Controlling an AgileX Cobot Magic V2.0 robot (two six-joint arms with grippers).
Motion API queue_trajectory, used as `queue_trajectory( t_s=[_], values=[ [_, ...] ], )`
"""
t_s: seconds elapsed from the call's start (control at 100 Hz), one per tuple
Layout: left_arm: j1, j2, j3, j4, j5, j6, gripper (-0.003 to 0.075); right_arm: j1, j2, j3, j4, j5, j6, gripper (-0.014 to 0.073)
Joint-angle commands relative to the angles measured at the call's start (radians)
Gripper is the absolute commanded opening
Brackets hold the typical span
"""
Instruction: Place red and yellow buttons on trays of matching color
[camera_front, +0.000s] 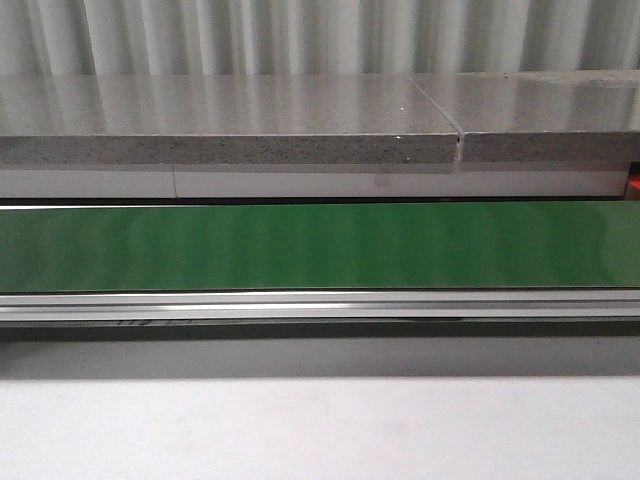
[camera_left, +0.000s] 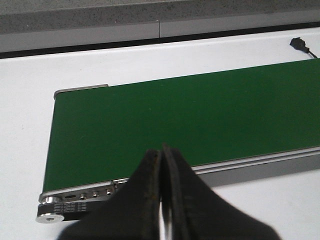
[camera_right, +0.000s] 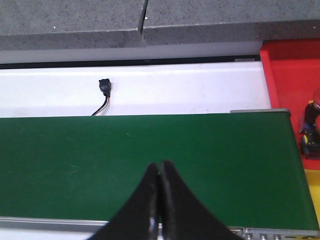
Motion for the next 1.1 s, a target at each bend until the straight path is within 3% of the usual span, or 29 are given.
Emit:
queue_trajectory(
  t_s=[0.0, 0.35, 0.83, 1.09],
  values=[
    [-0.007, 0.001, -0.025, -0.005, -0.08, 0.002, -0.002, 0.001, -0.07, 0.02, -0.002, -0.087, -0.046, -0.0071],
    [-0.007, 0.001, -0.025, -0.005, -0.08, 0.002, -0.002, 0.001, -0.301, 0.218, -0.001, -0.228, -0.078, -0.0071],
    [-0.007, 0.001, -0.025, -0.005, -0.08, 0.002, -0.002, 0.001, -0.579, 0.489, 0.031, -0.293, -0.063, -0.0071],
    [-0.007, 0.001, -0.025, -0.005, -0.08, 0.002, -0.002, -0.024, -0.666, 0.66, 0.025, -0.533, -0.058, -0.0071]
  ],
)
